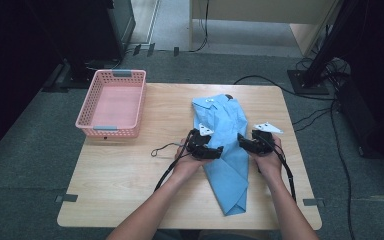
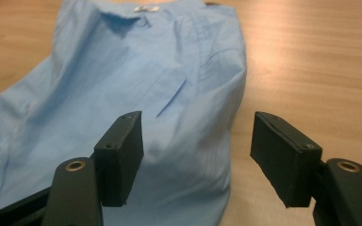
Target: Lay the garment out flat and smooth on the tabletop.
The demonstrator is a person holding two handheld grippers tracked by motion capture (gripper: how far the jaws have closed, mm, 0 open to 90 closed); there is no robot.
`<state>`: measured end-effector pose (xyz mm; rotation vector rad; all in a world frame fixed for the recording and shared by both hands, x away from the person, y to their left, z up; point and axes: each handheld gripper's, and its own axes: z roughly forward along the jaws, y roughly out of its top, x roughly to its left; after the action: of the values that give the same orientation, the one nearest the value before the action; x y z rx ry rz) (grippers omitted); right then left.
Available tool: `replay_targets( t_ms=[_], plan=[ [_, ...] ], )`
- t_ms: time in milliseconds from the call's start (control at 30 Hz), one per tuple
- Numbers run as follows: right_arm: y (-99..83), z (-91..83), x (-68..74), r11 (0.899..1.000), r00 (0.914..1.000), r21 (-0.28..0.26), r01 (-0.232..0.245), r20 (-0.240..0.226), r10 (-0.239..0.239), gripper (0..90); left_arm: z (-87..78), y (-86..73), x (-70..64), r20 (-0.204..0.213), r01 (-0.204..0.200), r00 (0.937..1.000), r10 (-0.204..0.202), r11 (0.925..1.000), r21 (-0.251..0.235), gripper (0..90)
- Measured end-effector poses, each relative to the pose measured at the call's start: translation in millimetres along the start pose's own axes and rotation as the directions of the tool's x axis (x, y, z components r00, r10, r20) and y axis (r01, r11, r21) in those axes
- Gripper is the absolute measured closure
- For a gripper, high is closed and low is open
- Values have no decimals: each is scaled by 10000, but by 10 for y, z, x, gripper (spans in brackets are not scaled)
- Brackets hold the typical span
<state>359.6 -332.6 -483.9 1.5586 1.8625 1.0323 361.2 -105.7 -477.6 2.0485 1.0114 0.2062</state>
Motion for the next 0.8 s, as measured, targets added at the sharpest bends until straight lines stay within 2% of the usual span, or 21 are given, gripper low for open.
replay_targets(
  t_ms=[133,233,333,400,467,667,733,800],
  plan=[
    [-129,-105,30,9989,9994,434,167,-301,-154,358,-39,-84,-61,-135,-181,9997,183,9998,117,314],
    [-235,-115,72,9957,9984,818,430,-403,-398,358,-109,-158,-149,-129,-294,9995,295,9995,92,313],
    [-307,-65,117,9892,9954,1118,948,-201,-931,358,-183,-232,-258,-43,-327,9995,328,9994,62,313],
    [-341,-30,133,9874,9952,1249,975,-182,-960,359,-223,-284,-334,-85,-523,9986,523,9986,56,313],
    [-366,-24,139,9908,9956,985,928,-177,-915,360,-244,-336,-404,-169,-719,9973,721,9974,108,313],
    [-373,-27,142,9910,9957,963,925,-168,-913,360,-195,-439,-517,-396,-970,9943,987,9944,431,323],
    [-373,-27,142,9911,9957,964,921,-163,-910,360,-172,-470,-555,-550,-1133,9918,1157,9925,458,367],
    [-373,-27,142,9910,9957,963,926,-160,-915,360,-161,-496,-576,-662,-1283,9891,1314,9905,496,456]
  ],
)
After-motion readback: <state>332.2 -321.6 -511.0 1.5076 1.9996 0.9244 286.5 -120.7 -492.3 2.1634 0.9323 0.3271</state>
